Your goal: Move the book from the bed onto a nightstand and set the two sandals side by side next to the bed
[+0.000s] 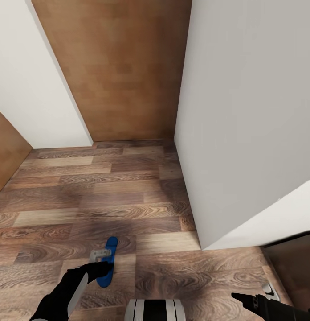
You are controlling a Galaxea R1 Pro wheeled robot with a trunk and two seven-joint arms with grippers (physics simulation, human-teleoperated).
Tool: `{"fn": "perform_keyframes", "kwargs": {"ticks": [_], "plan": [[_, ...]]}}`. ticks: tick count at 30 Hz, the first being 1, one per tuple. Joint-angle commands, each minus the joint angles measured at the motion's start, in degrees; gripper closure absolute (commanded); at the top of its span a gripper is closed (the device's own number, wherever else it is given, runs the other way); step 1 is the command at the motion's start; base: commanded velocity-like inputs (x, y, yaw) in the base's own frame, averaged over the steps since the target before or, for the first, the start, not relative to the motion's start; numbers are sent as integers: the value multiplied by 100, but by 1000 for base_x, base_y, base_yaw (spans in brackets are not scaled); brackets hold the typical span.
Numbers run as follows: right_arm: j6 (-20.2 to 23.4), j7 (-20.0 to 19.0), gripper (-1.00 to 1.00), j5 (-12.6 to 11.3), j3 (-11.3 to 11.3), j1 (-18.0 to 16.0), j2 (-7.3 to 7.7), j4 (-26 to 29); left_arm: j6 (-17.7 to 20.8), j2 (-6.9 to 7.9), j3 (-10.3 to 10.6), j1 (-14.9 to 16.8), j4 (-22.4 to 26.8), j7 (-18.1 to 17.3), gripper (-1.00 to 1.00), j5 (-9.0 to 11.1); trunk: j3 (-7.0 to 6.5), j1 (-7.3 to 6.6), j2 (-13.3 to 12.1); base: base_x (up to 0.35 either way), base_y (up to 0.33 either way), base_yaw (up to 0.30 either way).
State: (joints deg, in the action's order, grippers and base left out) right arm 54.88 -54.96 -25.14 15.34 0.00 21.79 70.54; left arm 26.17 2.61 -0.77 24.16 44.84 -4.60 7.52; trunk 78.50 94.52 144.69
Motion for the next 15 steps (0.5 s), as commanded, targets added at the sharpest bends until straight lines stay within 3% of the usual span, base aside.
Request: {"fn": "perform_keyframes", "kwargs": {"ticks": [1,15], "plan": [[23,-14,-100,1,4,0,0,4,37,-1,-9,1,8,-6,-100,51,26,2,3,0,0,0],[23,-14,-100,1,4,0,0,4,37,-1,-6,1,8,-6,-100,56,336,38,22,0,0,0]]}}
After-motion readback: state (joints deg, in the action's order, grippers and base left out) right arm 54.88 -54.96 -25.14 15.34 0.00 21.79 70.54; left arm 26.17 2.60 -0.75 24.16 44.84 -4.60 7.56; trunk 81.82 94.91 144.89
